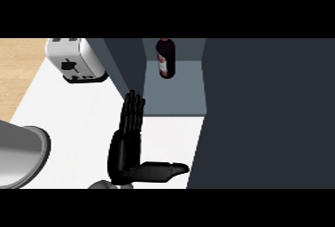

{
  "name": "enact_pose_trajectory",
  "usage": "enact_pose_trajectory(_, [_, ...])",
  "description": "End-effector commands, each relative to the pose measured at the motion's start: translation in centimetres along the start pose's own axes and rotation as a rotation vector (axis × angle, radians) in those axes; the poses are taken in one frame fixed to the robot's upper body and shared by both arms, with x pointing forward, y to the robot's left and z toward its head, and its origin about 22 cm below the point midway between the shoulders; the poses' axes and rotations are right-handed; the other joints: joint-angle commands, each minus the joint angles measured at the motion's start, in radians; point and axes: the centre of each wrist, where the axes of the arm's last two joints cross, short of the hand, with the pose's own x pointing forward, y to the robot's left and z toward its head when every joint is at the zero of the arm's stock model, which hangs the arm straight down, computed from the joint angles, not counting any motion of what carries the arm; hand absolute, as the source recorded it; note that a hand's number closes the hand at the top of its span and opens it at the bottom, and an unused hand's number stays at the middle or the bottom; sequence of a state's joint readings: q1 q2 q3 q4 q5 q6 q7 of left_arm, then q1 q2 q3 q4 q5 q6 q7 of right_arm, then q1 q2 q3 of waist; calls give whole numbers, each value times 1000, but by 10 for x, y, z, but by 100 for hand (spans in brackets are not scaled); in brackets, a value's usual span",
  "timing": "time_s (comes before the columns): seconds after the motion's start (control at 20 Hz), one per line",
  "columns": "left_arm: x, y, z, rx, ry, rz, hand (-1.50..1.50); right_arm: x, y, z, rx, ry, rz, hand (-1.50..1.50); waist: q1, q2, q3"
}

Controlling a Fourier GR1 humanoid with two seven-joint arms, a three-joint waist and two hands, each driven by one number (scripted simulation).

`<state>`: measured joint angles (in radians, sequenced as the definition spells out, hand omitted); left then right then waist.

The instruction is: Pick up the wine, place it into the cabinet and close the cabinet

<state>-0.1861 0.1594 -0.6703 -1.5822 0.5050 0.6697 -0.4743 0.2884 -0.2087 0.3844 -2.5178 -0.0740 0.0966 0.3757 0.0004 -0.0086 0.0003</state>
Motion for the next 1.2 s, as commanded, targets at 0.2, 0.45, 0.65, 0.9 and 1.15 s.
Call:
enact_pose_trajectory(0.2, [26, 34, 40, 18, -13, -26, -150, 37, 19, 27, 359, 41, -36, 150, 9, -1, -1])
enact_pose_trajectory(0.45, [43, 61, 46, 30, -16, -37, -150, 42, 35, 25, 442, -7, -57, 150, 5, 1, -3])
enact_pose_trajectory(0.65, [58, 83, 64, 43, -28, -51, -150, 42, 42, 20, 430, -41, -44, 150, 7, -1, -3])
enact_pose_trajectory(0.9, [72, 106, 77, 47, -29, -54, -150, 45, 54, 8, 485, -29, -88, 150, 23, -2, -6])
enact_pose_trajectory(1.15, [84, 121, 77, 65, -42, -54, -150, 31, 86, -22, 516, 1, -133, 150, 30, -2, -7])
